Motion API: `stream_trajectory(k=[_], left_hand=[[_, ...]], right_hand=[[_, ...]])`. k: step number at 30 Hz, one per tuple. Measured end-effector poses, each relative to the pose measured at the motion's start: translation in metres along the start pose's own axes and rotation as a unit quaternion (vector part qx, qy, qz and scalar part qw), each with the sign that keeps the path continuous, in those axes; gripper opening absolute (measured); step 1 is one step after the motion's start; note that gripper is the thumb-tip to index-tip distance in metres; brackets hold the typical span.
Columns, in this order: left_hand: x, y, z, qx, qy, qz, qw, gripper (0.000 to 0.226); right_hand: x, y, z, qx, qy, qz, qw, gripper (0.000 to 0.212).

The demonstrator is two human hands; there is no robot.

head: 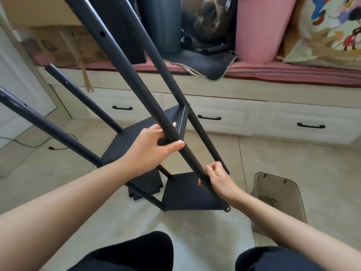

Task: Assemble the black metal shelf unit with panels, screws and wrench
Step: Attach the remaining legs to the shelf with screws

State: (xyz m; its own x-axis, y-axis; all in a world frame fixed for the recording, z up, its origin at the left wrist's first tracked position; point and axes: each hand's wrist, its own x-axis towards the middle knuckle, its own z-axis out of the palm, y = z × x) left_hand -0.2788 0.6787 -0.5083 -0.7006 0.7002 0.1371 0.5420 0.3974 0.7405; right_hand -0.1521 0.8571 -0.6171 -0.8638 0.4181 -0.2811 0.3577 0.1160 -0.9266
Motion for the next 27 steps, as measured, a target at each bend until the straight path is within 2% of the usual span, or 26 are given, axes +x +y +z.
stream_trajectory(k=[5,10,14,17,20,27], left_hand=[[-0.006,-0.018,-0.022,-0.062,0.014,-0.037,0.997,0.037],[-0.011,-0.036,-0.034,-0.094,0.049,-0.058,0.993,0.042],[-0.015,-0.048,-0.034,-0.127,0.080,-0.074,0.986,0.020],[-0.018,-0.054,-0.036,-0.154,0.100,-0.083,0.980,0.025],[-0.023,-0.068,-0.038,-0.187,0.112,-0.112,0.969,0.048],[-0.053,-0.102,-0.008,-0.305,0.157,-0.189,0.920,0.036]], right_hand=[[0.012,-0.014,0.025,0.012,0.041,-0.011,0.999,0.022],[0.024,-0.024,0.040,0.044,0.063,-0.009,0.997,0.020],[0.033,-0.029,0.043,0.011,0.065,-0.047,0.997,0.019],[0.039,-0.033,0.042,0.013,0.078,-0.076,0.994,0.019],[0.047,-0.039,0.038,-0.014,0.080,-0.103,0.991,0.014],[0.056,-0.042,0.035,-0.134,0.097,-0.116,0.979,0.016]])
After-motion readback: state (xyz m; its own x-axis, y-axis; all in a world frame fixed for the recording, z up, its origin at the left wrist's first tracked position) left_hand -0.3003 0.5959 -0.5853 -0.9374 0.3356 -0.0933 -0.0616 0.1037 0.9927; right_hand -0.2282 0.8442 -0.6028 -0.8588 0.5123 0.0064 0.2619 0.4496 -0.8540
